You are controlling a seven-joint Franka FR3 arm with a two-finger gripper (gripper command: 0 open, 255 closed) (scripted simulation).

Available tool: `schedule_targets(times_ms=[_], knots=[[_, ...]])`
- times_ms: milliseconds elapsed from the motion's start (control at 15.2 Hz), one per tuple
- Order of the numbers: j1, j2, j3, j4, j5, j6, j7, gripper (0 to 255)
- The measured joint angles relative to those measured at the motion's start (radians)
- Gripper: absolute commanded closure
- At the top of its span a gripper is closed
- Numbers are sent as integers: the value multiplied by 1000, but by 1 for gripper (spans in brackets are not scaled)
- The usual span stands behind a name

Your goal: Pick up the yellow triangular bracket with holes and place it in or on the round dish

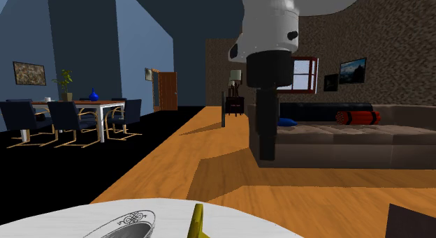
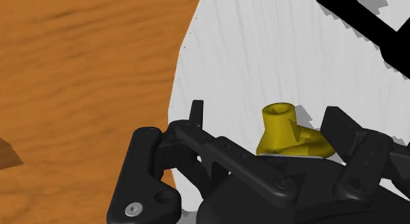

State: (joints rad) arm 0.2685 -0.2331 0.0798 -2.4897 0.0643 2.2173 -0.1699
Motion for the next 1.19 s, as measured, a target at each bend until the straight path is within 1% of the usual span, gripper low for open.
schedule_targets(times_ms=[132,396,594,792,1188], knots=[[19,54,17,7,-3,57,-20,0],[53,190,52,54,-22,164,-53,0],[75,280,74,93,-49,227,-74,0],[85,329,82,103,-63,270,-73,0],[90,397,79,94,-82,347,-62,0]])
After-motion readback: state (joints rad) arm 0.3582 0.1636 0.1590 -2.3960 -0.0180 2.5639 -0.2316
